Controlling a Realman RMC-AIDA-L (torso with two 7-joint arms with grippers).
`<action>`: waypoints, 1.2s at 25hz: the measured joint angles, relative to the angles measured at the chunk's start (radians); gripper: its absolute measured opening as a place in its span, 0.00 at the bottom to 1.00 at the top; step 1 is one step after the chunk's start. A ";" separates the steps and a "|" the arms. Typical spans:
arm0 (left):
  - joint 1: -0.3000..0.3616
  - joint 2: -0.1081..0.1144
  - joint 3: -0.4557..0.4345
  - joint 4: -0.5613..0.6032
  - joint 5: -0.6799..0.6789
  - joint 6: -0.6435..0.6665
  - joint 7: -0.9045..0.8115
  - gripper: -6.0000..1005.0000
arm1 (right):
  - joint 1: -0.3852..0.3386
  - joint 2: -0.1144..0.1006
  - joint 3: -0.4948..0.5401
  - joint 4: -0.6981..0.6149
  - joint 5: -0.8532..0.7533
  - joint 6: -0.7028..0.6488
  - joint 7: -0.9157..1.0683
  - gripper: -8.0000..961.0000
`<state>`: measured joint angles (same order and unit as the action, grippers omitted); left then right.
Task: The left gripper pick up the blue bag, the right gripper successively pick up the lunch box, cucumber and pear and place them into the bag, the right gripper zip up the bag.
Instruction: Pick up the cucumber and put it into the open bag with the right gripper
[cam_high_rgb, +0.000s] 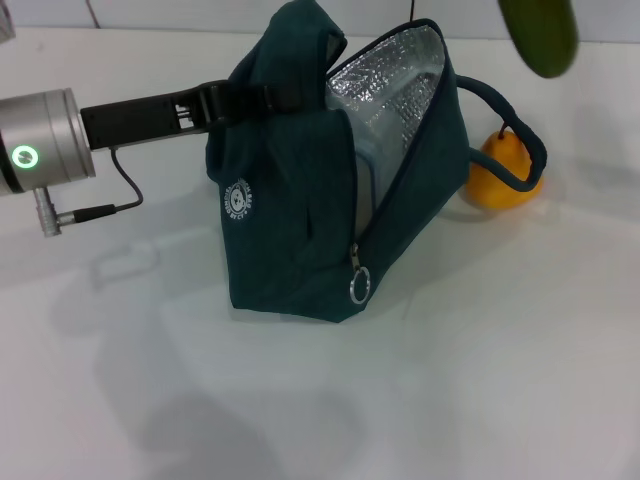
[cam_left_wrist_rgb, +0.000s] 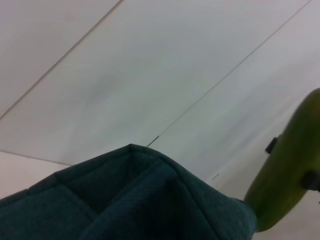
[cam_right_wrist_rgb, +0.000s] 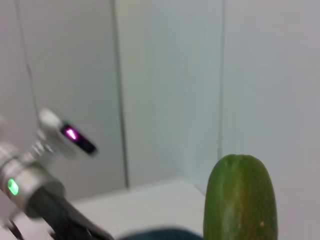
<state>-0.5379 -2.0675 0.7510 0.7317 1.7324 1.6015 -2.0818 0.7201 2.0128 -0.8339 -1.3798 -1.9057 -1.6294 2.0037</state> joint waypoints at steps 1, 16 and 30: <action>-0.001 0.000 0.000 0.000 0.000 0.000 0.000 0.05 | 0.000 0.000 0.000 0.000 0.000 0.000 0.000 0.61; -0.010 0.002 0.004 0.000 0.000 0.000 0.000 0.05 | -0.005 0.003 -0.070 0.514 0.390 0.071 -0.461 0.61; -0.002 -0.004 0.000 0.000 0.001 0.000 0.003 0.05 | 0.024 0.010 -0.134 0.779 0.471 0.085 -0.687 0.61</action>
<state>-0.5400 -2.0716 0.7507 0.7316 1.7335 1.6015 -2.0786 0.7442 2.0225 -0.9683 -0.6009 -1.4351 -1.5440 1.3163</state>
